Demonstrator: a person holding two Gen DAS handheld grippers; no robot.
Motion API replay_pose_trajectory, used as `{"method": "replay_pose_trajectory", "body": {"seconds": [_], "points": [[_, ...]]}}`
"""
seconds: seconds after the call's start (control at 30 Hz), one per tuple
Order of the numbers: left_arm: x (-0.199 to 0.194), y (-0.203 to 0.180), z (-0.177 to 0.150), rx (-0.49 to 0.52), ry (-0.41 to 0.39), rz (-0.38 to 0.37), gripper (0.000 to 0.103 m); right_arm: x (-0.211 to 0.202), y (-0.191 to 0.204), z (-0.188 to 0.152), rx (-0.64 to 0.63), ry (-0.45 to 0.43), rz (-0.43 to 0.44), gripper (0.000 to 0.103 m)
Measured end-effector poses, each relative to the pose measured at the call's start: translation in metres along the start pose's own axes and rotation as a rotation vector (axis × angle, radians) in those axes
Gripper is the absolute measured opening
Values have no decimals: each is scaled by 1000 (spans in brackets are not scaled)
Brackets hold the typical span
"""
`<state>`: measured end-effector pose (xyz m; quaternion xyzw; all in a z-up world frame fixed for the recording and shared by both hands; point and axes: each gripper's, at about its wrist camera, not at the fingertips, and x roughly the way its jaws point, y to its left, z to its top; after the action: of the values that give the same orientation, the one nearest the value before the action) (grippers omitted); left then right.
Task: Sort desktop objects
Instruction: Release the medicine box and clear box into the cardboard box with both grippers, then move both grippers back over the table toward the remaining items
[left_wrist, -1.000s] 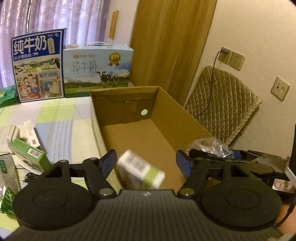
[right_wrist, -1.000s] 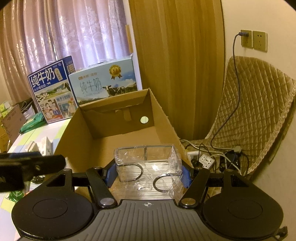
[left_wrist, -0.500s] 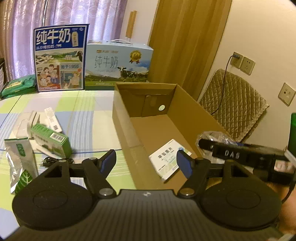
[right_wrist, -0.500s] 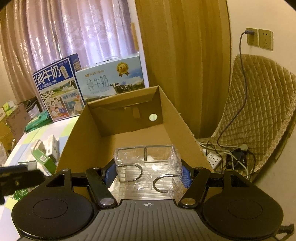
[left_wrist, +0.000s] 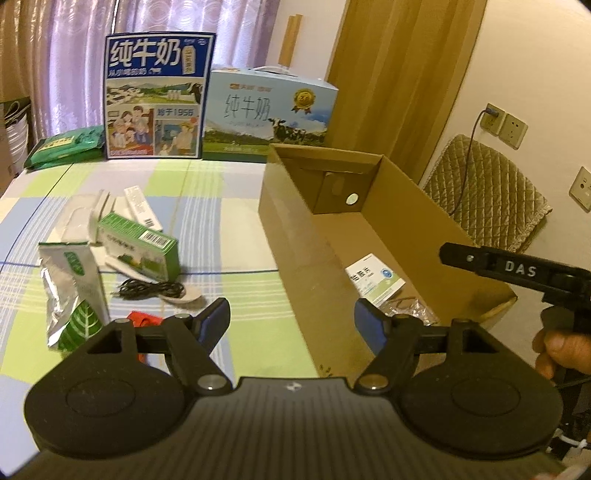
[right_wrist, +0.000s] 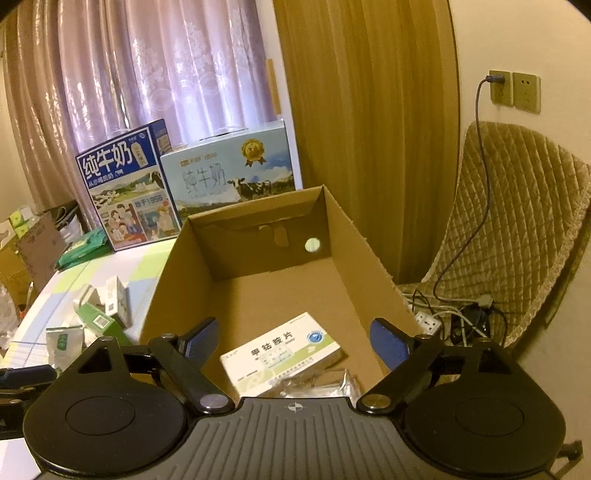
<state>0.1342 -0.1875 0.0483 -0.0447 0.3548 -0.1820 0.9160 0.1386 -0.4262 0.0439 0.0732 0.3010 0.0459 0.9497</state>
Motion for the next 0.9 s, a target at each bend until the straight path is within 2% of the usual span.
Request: {"method": "replay_pose_trajectory", "body": {"seconds": [0.33,0.6,0.7,0.9], "points": [[-23,23,-12,-22,-7,28,76,-22,31,-12,-22,18,17,91],[-42,50,-21,-45,-21,74,93,-32,58,-24,-50,35,47,97],[-47,62,-24,-56,-19,90,95,-33,67,-27,-51,42,54,101],[-57,84,-34,-98,-10,100,99,-35,86,-34,-75,59,69,101]]}}
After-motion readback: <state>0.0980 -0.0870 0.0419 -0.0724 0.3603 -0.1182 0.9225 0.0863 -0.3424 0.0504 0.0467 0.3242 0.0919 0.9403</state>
